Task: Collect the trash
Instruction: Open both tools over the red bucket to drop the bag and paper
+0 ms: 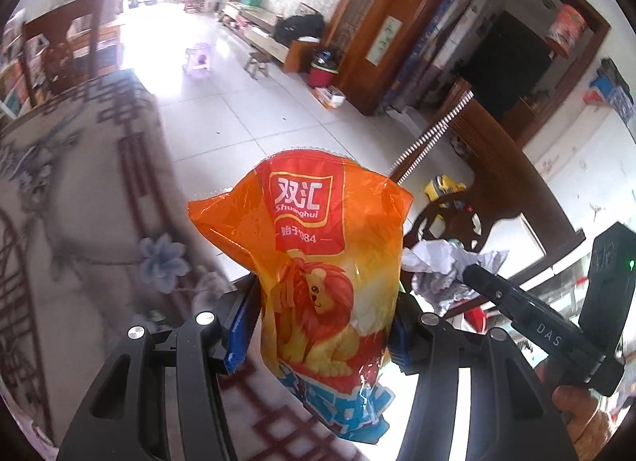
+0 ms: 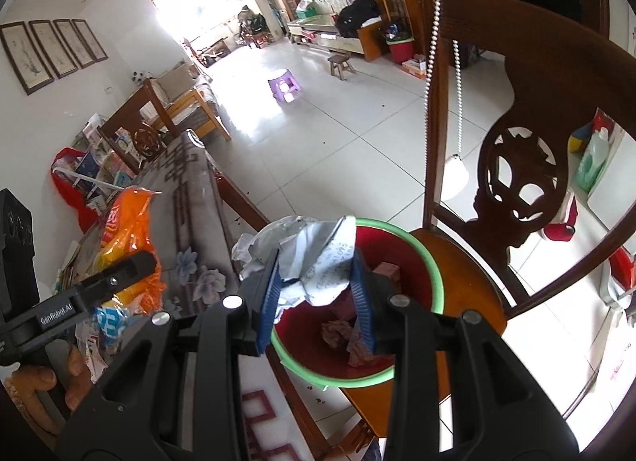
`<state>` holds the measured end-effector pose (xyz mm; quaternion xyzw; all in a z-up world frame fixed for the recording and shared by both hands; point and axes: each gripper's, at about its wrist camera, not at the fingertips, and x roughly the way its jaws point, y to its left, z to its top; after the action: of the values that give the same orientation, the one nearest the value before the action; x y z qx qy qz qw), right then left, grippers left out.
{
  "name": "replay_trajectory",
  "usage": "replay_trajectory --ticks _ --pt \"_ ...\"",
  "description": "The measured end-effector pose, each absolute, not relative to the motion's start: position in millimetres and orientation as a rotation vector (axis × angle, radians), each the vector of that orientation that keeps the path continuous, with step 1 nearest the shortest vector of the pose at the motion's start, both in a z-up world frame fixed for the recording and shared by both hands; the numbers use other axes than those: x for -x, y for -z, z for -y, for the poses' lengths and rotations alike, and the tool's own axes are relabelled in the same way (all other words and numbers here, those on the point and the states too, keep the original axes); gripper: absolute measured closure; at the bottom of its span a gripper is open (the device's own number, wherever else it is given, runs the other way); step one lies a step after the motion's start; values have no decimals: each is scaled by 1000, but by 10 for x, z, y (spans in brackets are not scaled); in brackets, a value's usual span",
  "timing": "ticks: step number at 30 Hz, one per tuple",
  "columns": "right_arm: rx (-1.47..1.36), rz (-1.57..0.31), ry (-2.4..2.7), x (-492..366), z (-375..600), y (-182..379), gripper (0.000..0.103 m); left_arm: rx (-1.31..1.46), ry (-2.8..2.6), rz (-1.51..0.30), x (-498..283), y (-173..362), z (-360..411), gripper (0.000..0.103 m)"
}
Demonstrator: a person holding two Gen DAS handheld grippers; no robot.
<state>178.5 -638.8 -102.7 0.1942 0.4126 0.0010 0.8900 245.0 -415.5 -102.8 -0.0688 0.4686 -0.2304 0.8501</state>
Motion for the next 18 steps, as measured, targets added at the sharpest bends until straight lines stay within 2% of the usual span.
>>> replay_trajectory --ticks 4,6,8,9,10,11,18 --pt "-411 -864 15 -1822 6473 1064 70 111 522 -998 -2462 1062 4305 51" --pt "-418 -869 17 -1839 6494 1081 69 105 548 -1017 -2484 1099 4380 48" --pt "-436 -881 14 -1859 6507 1107 67 104 570 -1037 -2518 1135 4445 34" --pt "-445 -886 16 -1871 6512 1117 57 102 571 -1039 -2526 1142 4462 30" --pt "-458 -889 23 -1874 6527 1134 54 103 570 -1033 -2526 1142 4468 25" --pt "-468 -881 32 -1864 6538 1136 50 105 571 -1029 -2522 1139 4463 25" --pt "-466 -879 41 -1858 6537 1092 49 137 545 -1024 -2488 1071 4287 25"
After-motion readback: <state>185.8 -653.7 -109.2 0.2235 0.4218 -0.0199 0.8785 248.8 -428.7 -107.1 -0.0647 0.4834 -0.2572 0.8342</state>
